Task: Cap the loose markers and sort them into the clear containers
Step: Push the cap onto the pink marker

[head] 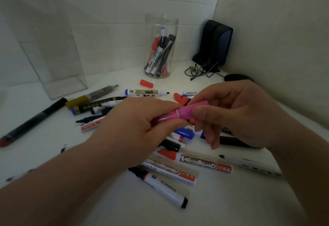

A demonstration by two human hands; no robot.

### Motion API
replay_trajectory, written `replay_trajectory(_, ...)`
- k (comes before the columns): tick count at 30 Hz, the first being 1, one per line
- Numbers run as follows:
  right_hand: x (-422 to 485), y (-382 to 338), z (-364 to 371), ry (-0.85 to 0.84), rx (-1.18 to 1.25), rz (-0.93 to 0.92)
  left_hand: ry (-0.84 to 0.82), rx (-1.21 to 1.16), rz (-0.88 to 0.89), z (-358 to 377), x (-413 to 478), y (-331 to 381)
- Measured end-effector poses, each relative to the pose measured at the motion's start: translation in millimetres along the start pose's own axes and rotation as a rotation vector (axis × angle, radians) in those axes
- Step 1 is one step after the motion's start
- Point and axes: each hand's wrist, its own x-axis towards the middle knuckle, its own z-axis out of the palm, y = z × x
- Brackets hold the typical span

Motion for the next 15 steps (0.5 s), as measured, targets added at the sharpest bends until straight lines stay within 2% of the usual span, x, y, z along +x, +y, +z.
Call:
replay_trajectory(5, 3, -5, 10, 0.097, 0.03, 0.134, 0.071, 0.145, 0.027, 0, 2, 2)
replay_trajectory(9, 6, -3, 15, 0.12, -0.067, 0.253, 0.036, 0.125, -0.032, 5, 2, 0)
replay_trajectory(15, 9, 11, 18, 0.18, 0.146, 0.151, 0.055, 0.074, -0.087, 11, 10, 0)
